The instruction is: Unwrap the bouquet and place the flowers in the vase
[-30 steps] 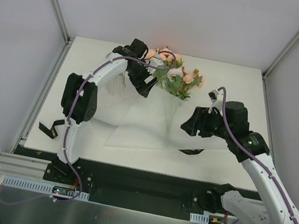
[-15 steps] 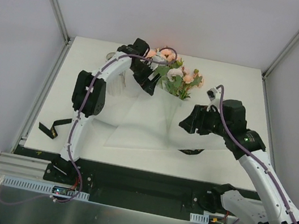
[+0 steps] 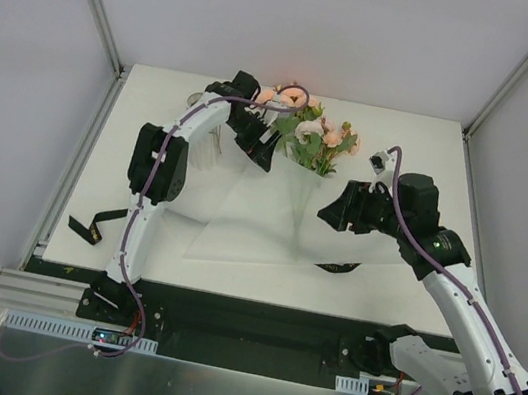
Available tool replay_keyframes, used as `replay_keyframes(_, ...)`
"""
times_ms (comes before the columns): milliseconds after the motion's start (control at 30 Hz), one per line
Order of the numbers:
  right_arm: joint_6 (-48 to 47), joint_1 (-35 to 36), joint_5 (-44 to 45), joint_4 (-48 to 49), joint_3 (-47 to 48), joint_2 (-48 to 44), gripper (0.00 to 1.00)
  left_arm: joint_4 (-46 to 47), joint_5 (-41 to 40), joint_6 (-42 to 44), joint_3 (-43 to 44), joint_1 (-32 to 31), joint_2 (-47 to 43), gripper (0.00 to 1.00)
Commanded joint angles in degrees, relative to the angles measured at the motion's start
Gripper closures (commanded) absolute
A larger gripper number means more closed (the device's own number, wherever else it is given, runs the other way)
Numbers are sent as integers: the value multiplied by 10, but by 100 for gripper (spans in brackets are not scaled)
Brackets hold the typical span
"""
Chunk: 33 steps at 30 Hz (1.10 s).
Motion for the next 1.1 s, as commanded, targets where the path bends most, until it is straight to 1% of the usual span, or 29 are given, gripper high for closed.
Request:
replay_keyframes(0,9,-4,-16,29,-1,-1,37,-5,35,-3,-13,2,-39,18)
replay_keyframes(67,12,-4,-17,29,-3,-2,37,-5,39,-2,-17,2,-43,21)
replay_keyframes(100,12,-4,-17,32,-3,-2,37,-5,40,-2,-19,0,-46,28)
replay_keyframes(233,18,-4,-19,40,-11,-4,37,-3,8,8,-31,-19,-54,38)
replay_keyframes(267,19,-3,-20,42,-14,-4,38,-4,-24,16,-33,-24,-56,39)
replay_keyframes(333,25,-4,-24,50,-19,-4,38,-3,-47,25,-39,-37,-62,41)
replay_keyframes(467,26,-3,-30,57,-26,-4,38,14,-102,22,-38,-46,-78,44)
replay_keyframes(600,26,-3,-31,60,-27,-5,38,26,-119,19,-35,-47,-97,44)
replay_keyframes(700,26,-3,-31,61,-28,-6,38,26,-116,23,-42,-49,-114,48)
replay_keyframes(733,26,-4,-31,61,-28,-6,38,26,-113,23,-46,-50,-119,51)
replay_keyframes(767,26,-3,-30,61,-29,-8,38,26,-109,24,-52,-51,-130,58)
replay_keyframes(833,26,-4,-27,62,-31,-10,38,26,-96,25,-71,-53,-139,62)
replay_keyframes(933,24,-4,-24,59,-31,-13,39,25,-84,34,-94,-58,-152,79)
replay_keyframes(1000,23,-4,-23,57,-31,-14,39,19,-79,37,-101,-61,-155,87)
replay_keyframes(1067,21,-4,-21,56,-30,-14,39,10,-76,40,-100,-63,-152,86)
